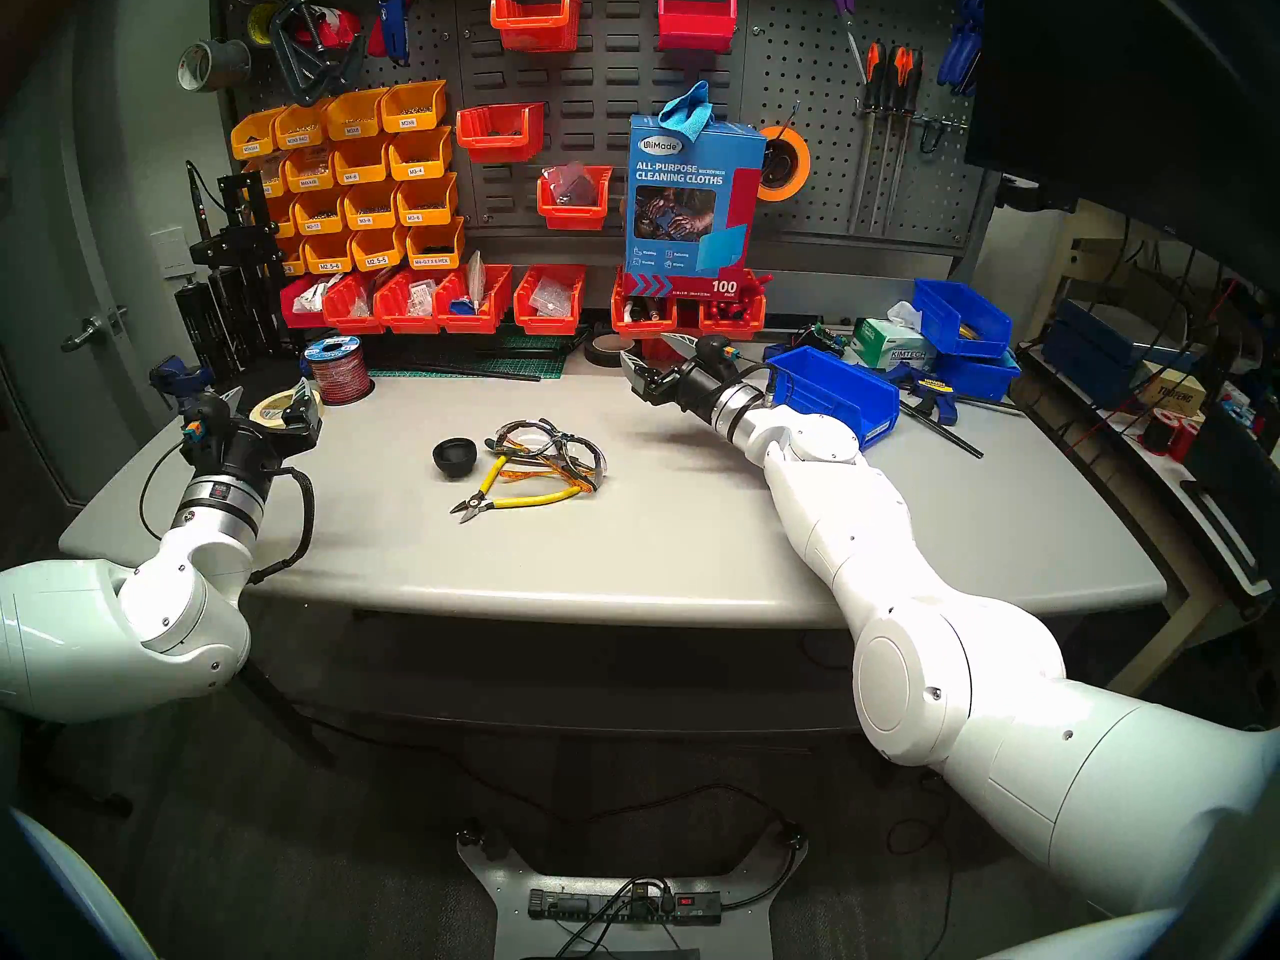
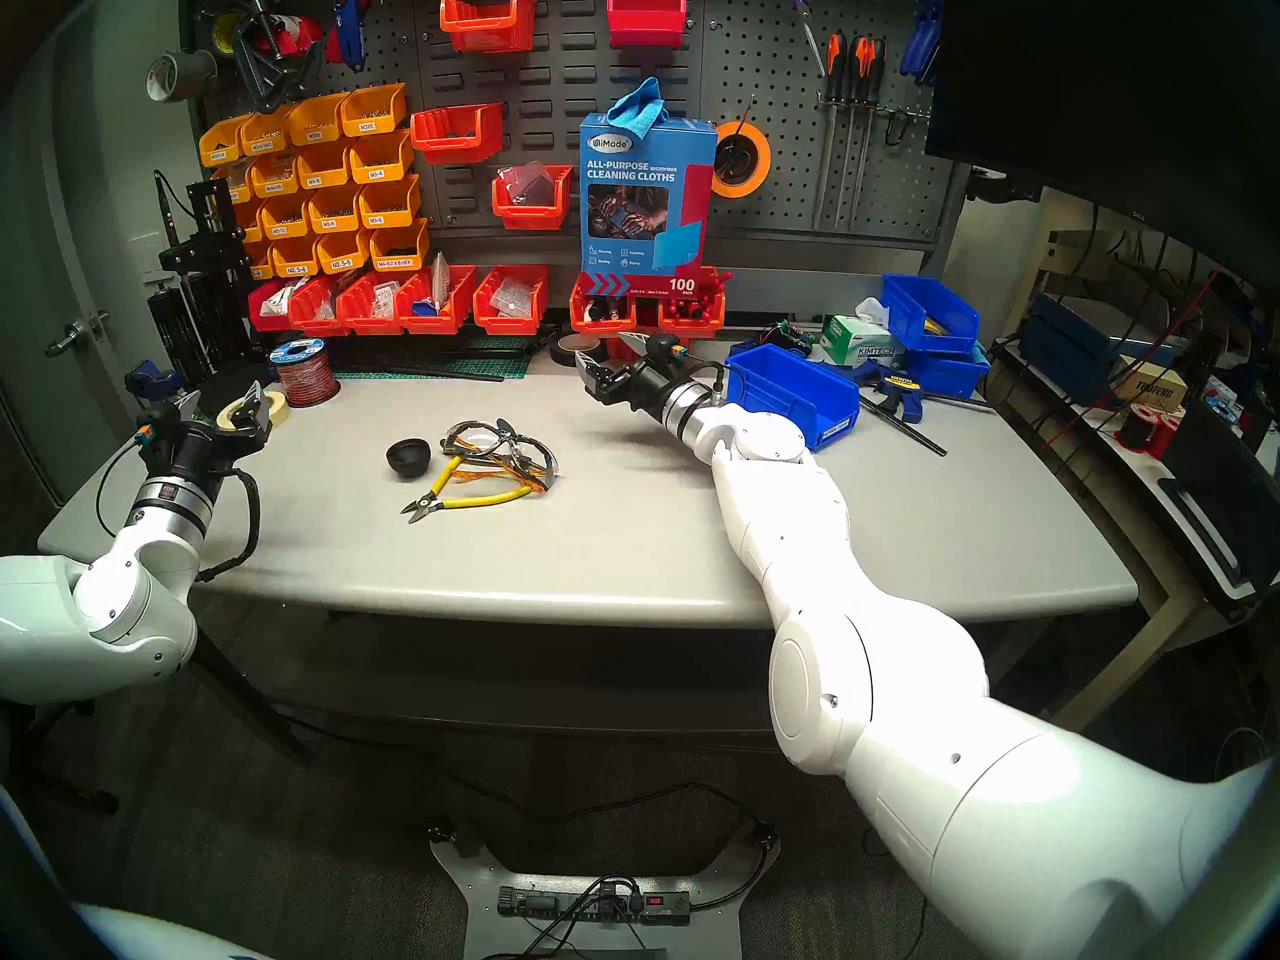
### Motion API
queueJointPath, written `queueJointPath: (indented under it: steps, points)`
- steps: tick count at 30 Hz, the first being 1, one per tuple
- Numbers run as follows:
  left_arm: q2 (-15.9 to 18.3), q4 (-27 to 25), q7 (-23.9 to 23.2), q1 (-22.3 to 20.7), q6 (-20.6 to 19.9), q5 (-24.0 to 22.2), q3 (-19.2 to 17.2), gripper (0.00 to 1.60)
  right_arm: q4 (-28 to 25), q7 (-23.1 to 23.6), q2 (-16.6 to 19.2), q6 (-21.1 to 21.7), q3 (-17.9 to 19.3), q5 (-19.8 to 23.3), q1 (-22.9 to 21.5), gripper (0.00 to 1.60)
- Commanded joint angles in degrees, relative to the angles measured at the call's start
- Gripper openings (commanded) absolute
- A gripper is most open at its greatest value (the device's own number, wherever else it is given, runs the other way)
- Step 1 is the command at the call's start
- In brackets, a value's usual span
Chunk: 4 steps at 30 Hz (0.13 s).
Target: Take out tools from the storage box
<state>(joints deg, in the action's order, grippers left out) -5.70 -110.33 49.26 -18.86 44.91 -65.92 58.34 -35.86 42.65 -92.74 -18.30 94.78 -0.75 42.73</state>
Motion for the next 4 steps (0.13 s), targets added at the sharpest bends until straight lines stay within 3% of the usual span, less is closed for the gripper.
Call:
queueJointPath:
  steps: [1,4]
  points:
    - [-0.1,0.1,0.0,-0.6,0.1,0.1,-0.6,1.60,-4.0,-2.9,-1.3,-1.8,0.3,-0.2,1.7,1.60]
    - [-0.1,0.1,0.0,-0.6,0.1,0.1,-0.6,1.60,-6.2,-4.9,-1.9,-2.7,0.6,-0.3,3.2,1.60]
